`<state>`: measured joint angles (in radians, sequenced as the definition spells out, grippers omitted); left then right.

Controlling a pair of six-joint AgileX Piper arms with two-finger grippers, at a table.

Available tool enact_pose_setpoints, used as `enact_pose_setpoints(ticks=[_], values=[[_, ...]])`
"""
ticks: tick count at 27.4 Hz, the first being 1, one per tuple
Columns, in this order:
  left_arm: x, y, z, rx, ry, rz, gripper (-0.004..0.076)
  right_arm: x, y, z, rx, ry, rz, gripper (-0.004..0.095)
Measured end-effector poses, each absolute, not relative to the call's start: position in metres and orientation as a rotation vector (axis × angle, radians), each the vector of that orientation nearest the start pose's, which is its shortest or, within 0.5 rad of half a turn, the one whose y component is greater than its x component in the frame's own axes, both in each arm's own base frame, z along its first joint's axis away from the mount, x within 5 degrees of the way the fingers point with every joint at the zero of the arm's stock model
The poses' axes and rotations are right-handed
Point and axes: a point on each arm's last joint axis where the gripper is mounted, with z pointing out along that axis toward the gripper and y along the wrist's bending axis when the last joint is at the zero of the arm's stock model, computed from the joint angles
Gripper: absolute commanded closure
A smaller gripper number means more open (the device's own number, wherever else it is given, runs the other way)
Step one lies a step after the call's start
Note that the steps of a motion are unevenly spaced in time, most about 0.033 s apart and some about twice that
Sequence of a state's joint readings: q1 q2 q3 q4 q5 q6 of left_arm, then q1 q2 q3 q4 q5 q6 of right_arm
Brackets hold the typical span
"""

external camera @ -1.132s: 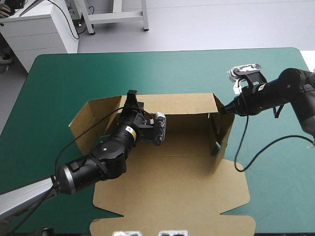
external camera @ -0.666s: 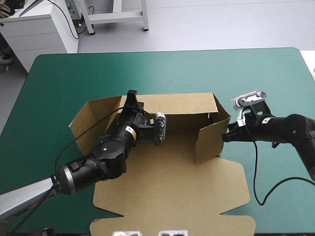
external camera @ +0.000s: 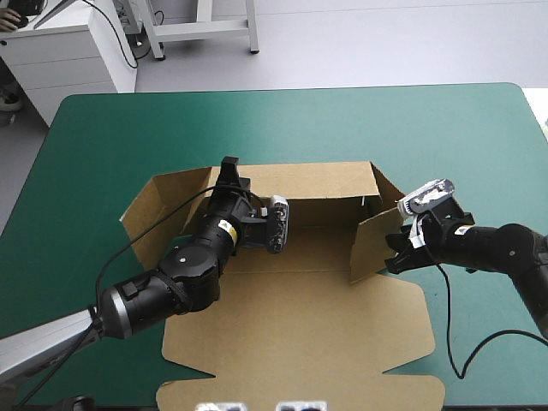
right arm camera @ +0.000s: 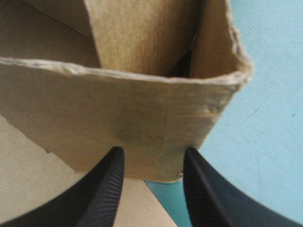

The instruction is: Fold the box

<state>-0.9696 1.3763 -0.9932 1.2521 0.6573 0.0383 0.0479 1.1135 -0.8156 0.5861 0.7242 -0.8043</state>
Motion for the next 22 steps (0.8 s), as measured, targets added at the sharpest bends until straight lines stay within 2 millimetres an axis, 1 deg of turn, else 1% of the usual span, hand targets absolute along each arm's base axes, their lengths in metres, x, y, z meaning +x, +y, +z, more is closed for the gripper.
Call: enact_pose_setpoints(ticks=[1, 2, 11, 15, 19, 22], values=[[0.210, -0.212, 0.318, 1.652, 1.282, 0.796, 0.0732, 0.214, 0.043, 0.299, -0.633, 2.280, 0.299, 0.0239], [0.210, -0.212, 0.318, 1.652, 1.282, 0.796, 0.0732, 0.214, 0.042, 0.299, -0.642, 2.278, 0.282, 0.0224], [0.209, -0.212, 0.318, 1.652, 1.282, 0.793, 0.0732, 0.219, 0.034, 0.299, -0.673, 2.251, 0.131, 0.0224], [0.209, -0.212, 0.318, 1.650, 1.283, 0.791, 0.0732, 0.227, 0.032, 0.295, -0.658, 2.236, 0.087, 0.0224], [0.209, -0.212, 0.318, 1.650, 1.282, 0.791, 0.0732, 0.236, 0.034, 0.285, -0.641, 2.278, 0.130, 0.0224], [0.209, -0.212, 0.318, 1.650, 1.282, 0.791, 0.0732, 0.238, 0.041, 0.278, -0.670, 2.297, 0.232, 0.0224]])
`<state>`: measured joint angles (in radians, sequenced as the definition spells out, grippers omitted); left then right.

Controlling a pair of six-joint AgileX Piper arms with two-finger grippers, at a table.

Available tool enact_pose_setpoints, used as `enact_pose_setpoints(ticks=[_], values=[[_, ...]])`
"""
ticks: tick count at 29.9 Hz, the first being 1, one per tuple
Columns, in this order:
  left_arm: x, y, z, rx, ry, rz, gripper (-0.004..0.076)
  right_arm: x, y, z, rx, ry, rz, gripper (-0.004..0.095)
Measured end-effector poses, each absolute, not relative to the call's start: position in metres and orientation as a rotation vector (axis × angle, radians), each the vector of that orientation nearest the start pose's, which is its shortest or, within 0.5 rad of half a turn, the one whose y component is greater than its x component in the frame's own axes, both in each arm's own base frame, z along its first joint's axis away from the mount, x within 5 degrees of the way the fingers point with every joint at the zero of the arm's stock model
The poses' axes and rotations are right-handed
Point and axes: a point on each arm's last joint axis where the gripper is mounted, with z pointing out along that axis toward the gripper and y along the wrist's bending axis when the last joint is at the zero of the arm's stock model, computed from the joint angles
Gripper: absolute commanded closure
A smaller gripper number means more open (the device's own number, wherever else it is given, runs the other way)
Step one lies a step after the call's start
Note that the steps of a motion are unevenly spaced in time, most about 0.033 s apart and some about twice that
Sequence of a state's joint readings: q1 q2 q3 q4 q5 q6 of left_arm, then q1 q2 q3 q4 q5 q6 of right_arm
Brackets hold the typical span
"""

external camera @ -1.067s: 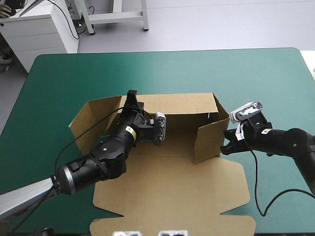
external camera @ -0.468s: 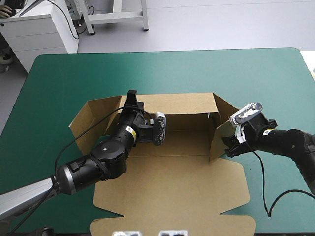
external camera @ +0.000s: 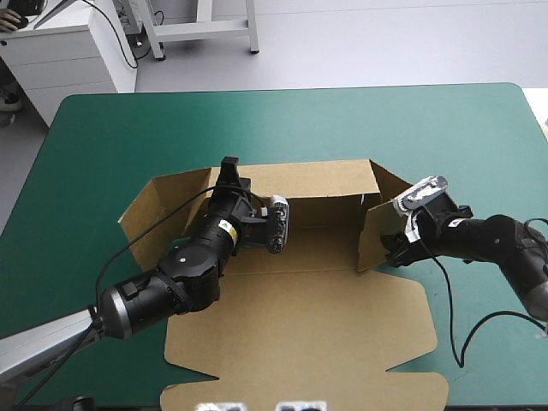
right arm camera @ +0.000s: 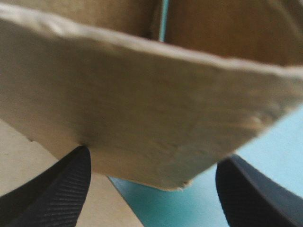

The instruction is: Fold the box

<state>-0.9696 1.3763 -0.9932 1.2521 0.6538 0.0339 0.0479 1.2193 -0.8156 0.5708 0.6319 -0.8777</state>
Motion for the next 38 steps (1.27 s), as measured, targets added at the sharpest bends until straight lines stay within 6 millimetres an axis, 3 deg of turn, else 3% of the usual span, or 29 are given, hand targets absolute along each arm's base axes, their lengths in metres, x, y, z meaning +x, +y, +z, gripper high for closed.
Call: enact_pose_setpoints(ticks=[4, 12, 19, 23, 32, 35, 38], values=[[0.209, -0.212, 0.318, 1.650, 1.282, 0.791, 0.0732, 0.237, 0.051, 0.281, -0.725, 2.229, 0.374, 0.0223], [0.209, -0.212, 0.318, 1.650, 1.282, 0.791, 0.0732, 0.235, 0.057, 0.283, -0.742, 2.200, 0.459, 0.0224], [0.209, -0.212, 0.318, 1.650, 1.282, 0.791, 0.0732, 0.227, 0.058, 0.257, -0.640, 2.235, 0.518, 0.0224], [0.209, -0.212, 0.318, 1.650, 1.282, 0.791, 0.0733, 0.225, 0.064, 0.250, -0.602, 2.207, 0.515, 0.0224], [0.209, -0.212, 0.318, 1.650, 1.282, 0.791, 0.0733, 0.228, 0.089, 0.254, -0.575, 2.126, 0.391, 0.0226], [0.209, -0.212, 0.318, 1.650, 1.282, 0.791, 0.0732, 0.228, 0.093, 0.253, -0.556, 2.119, 0.378, 0.0301], [0.209, -0.212, 0.318, 1.650, 1.282, 0.791, 0.0732, 0.228, 0.093, 0.252, -0.535, 2.120, 0.372, 0.0498]])
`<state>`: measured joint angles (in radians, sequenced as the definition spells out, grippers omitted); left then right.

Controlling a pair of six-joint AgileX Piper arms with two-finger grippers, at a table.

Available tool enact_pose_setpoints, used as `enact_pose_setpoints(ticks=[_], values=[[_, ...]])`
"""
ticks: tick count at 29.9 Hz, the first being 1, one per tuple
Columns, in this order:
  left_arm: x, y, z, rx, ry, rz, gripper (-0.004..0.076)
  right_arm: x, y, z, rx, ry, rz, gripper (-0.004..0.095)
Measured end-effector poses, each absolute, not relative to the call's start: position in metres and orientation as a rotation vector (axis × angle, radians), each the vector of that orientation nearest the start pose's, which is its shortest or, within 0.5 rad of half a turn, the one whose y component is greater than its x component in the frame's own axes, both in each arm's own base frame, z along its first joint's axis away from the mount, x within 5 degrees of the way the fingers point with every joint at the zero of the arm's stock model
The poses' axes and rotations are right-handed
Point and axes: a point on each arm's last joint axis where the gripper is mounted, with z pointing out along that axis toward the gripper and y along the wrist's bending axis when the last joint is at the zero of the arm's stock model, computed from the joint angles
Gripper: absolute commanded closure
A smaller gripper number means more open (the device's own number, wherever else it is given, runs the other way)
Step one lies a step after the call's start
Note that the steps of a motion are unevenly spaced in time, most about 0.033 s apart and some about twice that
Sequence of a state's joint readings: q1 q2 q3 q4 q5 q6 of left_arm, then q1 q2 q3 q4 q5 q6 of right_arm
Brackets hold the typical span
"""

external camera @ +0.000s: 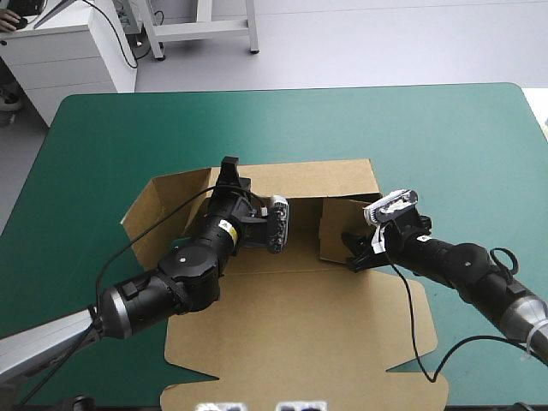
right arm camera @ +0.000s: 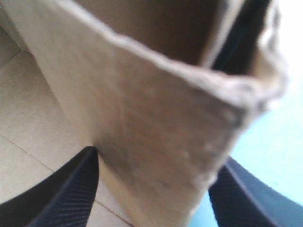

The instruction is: Fold the box

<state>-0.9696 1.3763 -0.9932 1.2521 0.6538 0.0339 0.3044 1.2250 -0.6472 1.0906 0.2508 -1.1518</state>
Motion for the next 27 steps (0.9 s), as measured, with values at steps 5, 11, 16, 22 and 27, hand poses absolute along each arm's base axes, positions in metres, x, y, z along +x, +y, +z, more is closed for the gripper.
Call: enact_pose_setpoints(ticks=[5, 11, 16, 22, 27], values=[[0.2095, -0.2120, 0.3178, 1.650, 1.285, 0.794, 0.0732, 0.2286, 0.0901, 0.2508, -0.516, 2.115, 0.340, 0.0917], [0.2097, -0.2114, 0.3177, 1.636, 1.302, 0.791, 0.0732, 0.2302, 0.0879, 0.2511, -0.518, 2.100, 0.298, 0.0922], [0.2097, -0.2121, 0.3180, 1.581, 1.345, 0.740, 0.0661, 0.2306, 0.0873, 0.2511, -0.502, 2.099, 0.295, 0.0922], [0.2089, -0.2173, 0.3186, 1.572, 1.314, 0.683, 0.0287, 0.2299, 0.0881, 0.2505, -0.503, 2.105, 0.308, 0.0922], [0.2110, -0.2190, 0.3249, 1.517, 1.261, 0.704, 0.0121, 0.2305, 0.0879, 0.2498, -0.473, 2.115, 0.320, 0.0922]])
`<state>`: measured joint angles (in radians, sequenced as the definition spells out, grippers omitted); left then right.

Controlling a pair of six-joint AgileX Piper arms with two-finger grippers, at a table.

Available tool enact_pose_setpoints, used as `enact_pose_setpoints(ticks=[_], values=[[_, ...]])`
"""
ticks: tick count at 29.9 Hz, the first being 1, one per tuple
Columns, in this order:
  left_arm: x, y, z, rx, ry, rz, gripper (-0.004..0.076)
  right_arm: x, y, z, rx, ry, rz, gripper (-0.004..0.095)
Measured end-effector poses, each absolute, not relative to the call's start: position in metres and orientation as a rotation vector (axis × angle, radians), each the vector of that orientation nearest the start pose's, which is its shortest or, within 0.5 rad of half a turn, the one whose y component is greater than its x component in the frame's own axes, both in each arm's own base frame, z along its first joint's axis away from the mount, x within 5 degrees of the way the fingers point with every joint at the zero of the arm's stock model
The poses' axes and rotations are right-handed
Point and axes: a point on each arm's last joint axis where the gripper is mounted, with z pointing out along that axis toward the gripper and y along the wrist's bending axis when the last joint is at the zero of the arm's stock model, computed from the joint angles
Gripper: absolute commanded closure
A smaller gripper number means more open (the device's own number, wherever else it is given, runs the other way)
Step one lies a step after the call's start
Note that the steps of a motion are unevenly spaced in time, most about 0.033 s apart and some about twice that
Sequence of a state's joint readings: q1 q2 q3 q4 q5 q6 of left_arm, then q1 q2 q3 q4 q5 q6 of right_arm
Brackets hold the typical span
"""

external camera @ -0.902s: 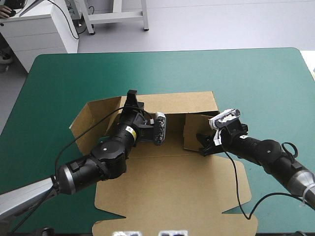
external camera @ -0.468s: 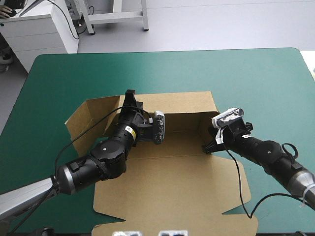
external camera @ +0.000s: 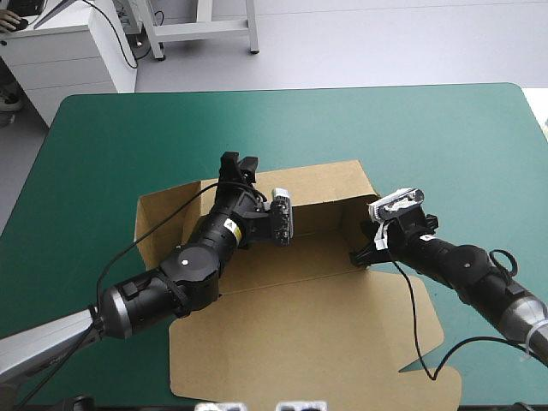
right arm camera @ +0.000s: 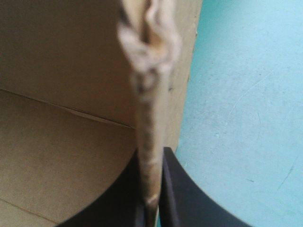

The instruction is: Fold the box

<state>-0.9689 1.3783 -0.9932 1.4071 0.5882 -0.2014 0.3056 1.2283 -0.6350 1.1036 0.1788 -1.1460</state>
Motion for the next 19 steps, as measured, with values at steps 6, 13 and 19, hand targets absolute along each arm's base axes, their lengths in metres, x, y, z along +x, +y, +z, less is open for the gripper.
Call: enact_pose_setpoints(ticks=[6, 13, 19], values=[[0.208, -0.225, 0.331, 1.496, 1.179, 0.714, 0.0122, 0.234, 0.088, 0.248, -0.424, 2.129, 0.323, 0.0922], [0.188, -0.240, 0.332, 1.508, 1.132, 0.697, 0.0124, 0.239, 0.088, 0.248, -0.406, 2.130, 0.319, 0.0922], [0.175, -0.245, 0.332, 1.503, 1.137, 0.718, 0.0125, 0.248, 0.091, 0.249, -0.405, 2.132, 0.318, 0.0922]])
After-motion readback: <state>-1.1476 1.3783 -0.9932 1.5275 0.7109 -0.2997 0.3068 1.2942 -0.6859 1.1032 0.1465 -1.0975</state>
